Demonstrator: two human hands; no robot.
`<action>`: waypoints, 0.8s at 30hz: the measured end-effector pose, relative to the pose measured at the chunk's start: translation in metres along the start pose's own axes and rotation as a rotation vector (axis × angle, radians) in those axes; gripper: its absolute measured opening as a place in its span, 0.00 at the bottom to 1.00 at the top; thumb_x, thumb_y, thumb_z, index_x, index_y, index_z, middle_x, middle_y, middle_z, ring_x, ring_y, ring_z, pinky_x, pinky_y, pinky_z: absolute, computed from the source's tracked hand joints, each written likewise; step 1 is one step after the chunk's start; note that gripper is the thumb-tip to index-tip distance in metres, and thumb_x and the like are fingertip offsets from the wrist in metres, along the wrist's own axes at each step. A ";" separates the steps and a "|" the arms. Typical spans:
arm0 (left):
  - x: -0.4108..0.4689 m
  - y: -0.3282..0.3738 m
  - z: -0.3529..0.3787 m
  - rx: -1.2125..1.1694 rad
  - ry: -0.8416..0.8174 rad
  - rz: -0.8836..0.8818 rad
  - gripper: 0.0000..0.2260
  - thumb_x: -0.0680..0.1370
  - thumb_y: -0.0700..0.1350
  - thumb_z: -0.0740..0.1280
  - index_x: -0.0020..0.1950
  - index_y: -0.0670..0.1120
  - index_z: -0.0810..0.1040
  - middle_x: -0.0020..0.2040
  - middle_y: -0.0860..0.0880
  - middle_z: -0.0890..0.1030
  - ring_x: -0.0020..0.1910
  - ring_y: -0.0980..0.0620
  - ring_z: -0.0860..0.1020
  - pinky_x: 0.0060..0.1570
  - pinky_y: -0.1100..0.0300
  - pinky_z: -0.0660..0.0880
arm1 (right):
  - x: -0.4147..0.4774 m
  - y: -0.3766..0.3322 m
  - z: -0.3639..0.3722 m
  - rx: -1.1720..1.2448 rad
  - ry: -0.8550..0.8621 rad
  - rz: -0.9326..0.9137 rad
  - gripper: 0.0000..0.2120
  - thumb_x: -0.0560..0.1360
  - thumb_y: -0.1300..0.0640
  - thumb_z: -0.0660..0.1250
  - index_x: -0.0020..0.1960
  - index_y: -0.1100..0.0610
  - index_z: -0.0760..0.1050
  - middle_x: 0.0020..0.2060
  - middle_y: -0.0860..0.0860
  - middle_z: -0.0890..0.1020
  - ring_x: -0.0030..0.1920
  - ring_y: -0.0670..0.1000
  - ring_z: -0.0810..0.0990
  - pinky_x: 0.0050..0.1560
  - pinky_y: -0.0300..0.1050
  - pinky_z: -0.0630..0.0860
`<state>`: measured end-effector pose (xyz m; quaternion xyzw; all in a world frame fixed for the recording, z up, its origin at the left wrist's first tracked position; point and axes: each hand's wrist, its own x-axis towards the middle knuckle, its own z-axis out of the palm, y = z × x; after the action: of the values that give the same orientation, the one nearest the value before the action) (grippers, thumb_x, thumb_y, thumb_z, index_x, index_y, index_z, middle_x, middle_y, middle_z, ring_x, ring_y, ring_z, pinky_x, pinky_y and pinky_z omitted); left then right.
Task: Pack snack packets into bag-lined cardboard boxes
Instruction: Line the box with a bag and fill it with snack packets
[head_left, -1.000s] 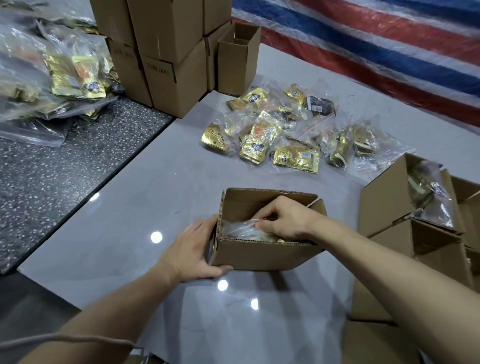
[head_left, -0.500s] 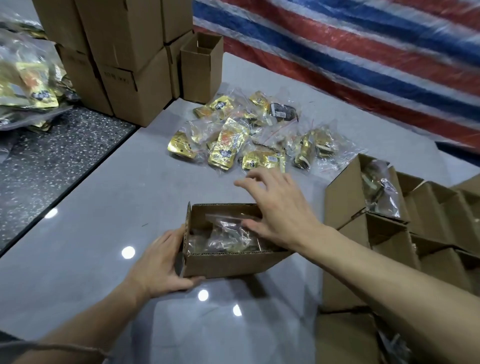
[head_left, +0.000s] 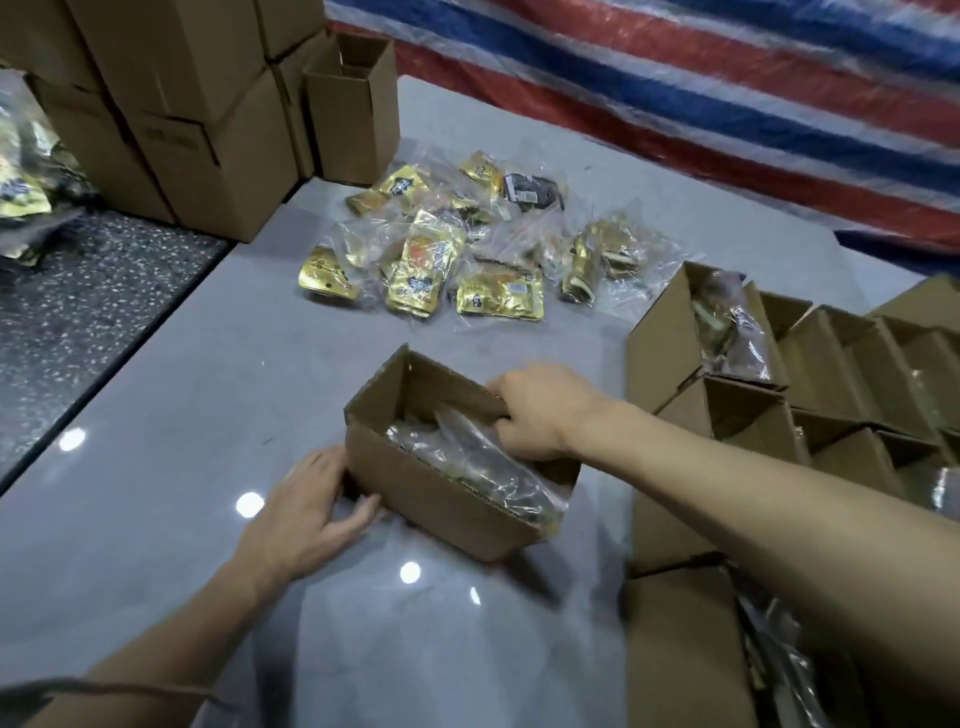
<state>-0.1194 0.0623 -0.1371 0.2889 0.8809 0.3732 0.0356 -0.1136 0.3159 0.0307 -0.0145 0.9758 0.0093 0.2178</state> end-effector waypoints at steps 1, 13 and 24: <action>0.000 0.000 0.001 0.008 0.001 -0.002 0.19 0.76 0.59 0.61 0.60 0.50 0.75 0.49 0.59 0.74 0.48 0.55 0.74 0.48 0.60 0.69 | -0.004 0.004 0.002 0.079 -0.049 0.040 0.04 0.73 0.57 0.65 0.47 0.54 0.76 0.35 0.49 0.77 0.41 0.56 0.78 0.35 0.44 0.69; 0.007 0.030 -0.004 0.016 -0.188 -0.211 0.28 0.75 0.69 0.56 0.61 0.50 0.81 0.62 0.53 0.78 0.64 0.49 0.73 0.64 0.56 0.69 | -0.068 0.022 0.005 0.555 -0.431 0.329 0.18 0.73 0.64 0.60 0.27 0.61 0.80 0.28 0.53 0.84 0.25 0.54 0.82 0.23 0.39 0.76; 0.024 0.191 -0.015 -0.605 -0.648 -0.601 0.21 0.66 0.55 0.68 0.59 0.55 0.73 0.51 0.50 0.80 0.46 0.51 0.80 0.39 0.46 0.84 | -0.111 0.030 0.004 0.588 -0.685 0.460 0.17 0.83 0.52 0.62 0.46 0.66 0.77 0.34 0.59 0.83 0.23 0.48 0.77 0.22 0.36 0.73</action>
<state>-0.0513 0.1719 0.0068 0.1010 0.7216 0.4756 0.4928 -0.0124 0.3482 0.0749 0.2666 0.7876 -0.2141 0.5126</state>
